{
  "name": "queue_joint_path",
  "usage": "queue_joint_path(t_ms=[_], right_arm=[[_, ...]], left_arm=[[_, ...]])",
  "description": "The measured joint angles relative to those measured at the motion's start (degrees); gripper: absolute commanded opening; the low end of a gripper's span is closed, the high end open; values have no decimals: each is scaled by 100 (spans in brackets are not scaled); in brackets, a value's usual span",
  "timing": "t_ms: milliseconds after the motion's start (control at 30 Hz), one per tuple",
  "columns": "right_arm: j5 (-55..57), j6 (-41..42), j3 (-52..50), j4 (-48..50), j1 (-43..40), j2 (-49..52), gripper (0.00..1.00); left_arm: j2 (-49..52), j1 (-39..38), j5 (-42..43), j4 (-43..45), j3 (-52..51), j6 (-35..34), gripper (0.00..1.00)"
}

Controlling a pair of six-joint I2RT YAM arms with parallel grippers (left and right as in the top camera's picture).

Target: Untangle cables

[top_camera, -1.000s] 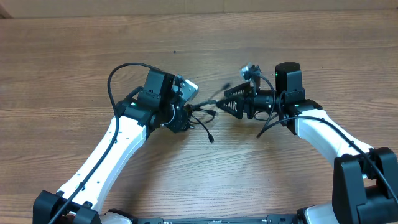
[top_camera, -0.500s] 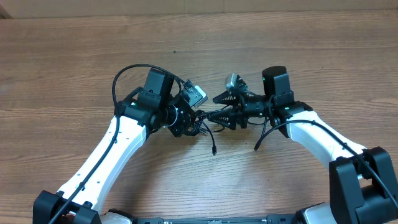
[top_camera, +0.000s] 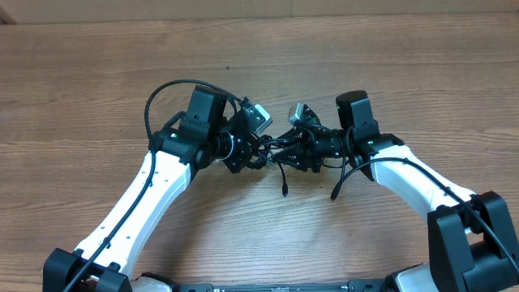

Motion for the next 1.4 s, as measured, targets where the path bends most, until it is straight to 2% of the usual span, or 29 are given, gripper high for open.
queue_joint_path(t_ms=[100,167,333,467,633,667,767,900,1133,1400], right_arm=[[9,-15,0,-17,-2,0,38],[17,-20,0,-20,0,0,46],[50,-9,0,-31,0,0,42],[114,98,0,-22,0,0,51],[240,483,0,278,-2,0,51],[256,605,0,380,0,0,52],[302,892,0,562,0,0,60],[455,1296,0,660,0,0,64],[920,1943,0,686,0,0,67],[1054,2214,0,702,-15,0,68]], left_arm=[[0,0,37,-2,0,-59,4],[0,0,57,-4,0,-79,4],[0,0,76,-35,0,-103,4],[0,0,70,-48,0,-149,4],[0,0,-81,-48,0,-413,4],[0,0,-149,-48,0,-503,4],[0,0,-330,-50,0,-715,4],[0,0,-647,-48,0,-1123,4],[0,0,-1215,-44,0,-1827,4],[0,0,-1263,271,0,-2719,4]])
